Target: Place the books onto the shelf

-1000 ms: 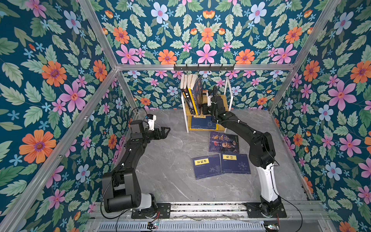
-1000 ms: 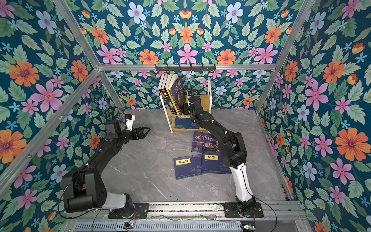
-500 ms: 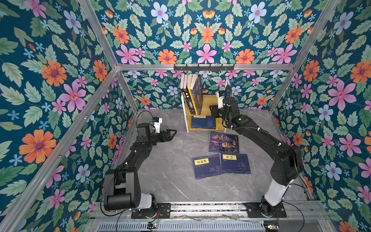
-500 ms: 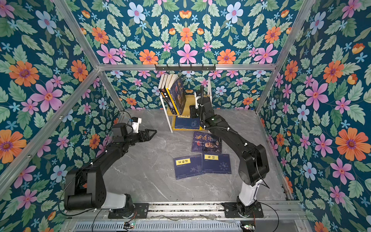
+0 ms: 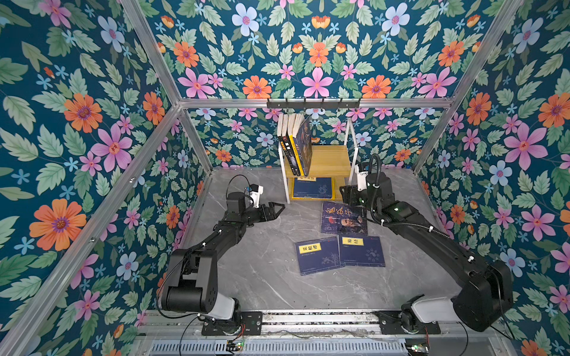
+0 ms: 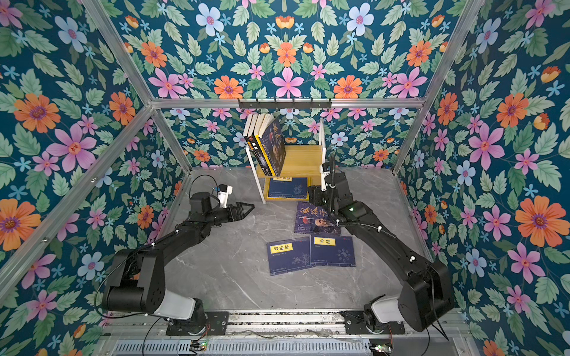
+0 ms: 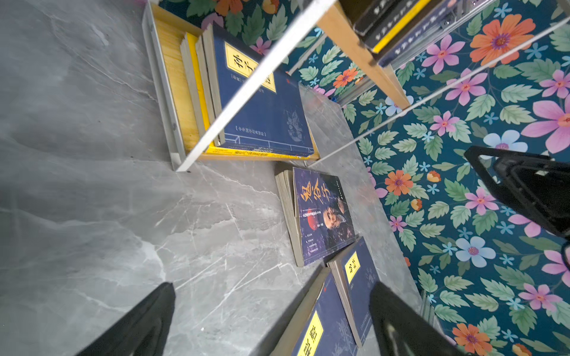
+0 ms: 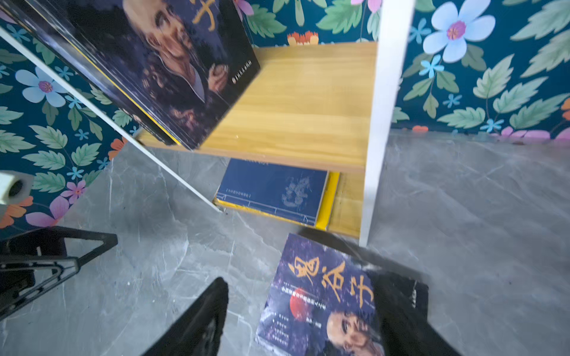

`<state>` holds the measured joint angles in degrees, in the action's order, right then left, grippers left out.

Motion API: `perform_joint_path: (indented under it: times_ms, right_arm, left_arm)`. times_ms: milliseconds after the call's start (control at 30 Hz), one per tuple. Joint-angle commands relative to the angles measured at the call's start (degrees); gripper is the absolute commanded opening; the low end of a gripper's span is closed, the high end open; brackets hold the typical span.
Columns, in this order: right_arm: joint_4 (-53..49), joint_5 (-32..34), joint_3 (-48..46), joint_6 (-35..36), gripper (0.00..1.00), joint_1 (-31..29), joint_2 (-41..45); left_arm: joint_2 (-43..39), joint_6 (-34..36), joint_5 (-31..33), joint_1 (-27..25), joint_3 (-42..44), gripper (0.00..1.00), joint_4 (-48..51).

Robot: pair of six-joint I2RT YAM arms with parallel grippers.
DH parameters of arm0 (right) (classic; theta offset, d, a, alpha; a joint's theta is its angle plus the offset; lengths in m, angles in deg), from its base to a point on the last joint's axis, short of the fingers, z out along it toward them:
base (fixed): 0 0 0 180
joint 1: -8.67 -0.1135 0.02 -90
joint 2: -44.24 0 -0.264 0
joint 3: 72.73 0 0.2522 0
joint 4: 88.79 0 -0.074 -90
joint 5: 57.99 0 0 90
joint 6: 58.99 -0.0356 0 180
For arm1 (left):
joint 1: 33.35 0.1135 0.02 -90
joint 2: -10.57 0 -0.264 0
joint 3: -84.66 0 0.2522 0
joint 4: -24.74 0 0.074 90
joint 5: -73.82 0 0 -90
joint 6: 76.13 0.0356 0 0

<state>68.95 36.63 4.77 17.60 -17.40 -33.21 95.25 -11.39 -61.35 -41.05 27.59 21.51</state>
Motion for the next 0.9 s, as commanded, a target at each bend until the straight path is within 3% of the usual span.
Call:
perform_joint_path:
  times_ms: [0,200,367,567,867]
  right_arm:
    - [-1.4,-2.3,-4.1,-2.8,0.78,0.2,3.0]
    - [-7.1,-2.7,-11.6,-7.4,0.87,1.5,7.9]
    - [-11.2,-6.5,-17.7,-12.7,0.99,6.9,12.4]
    - [-20.7,-10.0,-19.2,-16.1,0.99,14.1,12.2]
    - [-21.6,-17.7,-27.2,-20.8,0.97,26.6,12.4]
  left_arm:
    - [-0.3,-0.3,3.4,-0.9,1.2,0.99,0.6]
    - [1.2,-1.7,3.4,-6.6,1.8,0.99,-0.5]
    - [5.2,1.1,1.2,-12.8,-2.9,0.99,2.1]
    - [10.7,6.7,0.3,-20.1,-10.5,0.99,8.7]
    - [22.4,11.2,-5.1,-29.5,-23.9,0.95,20.0]
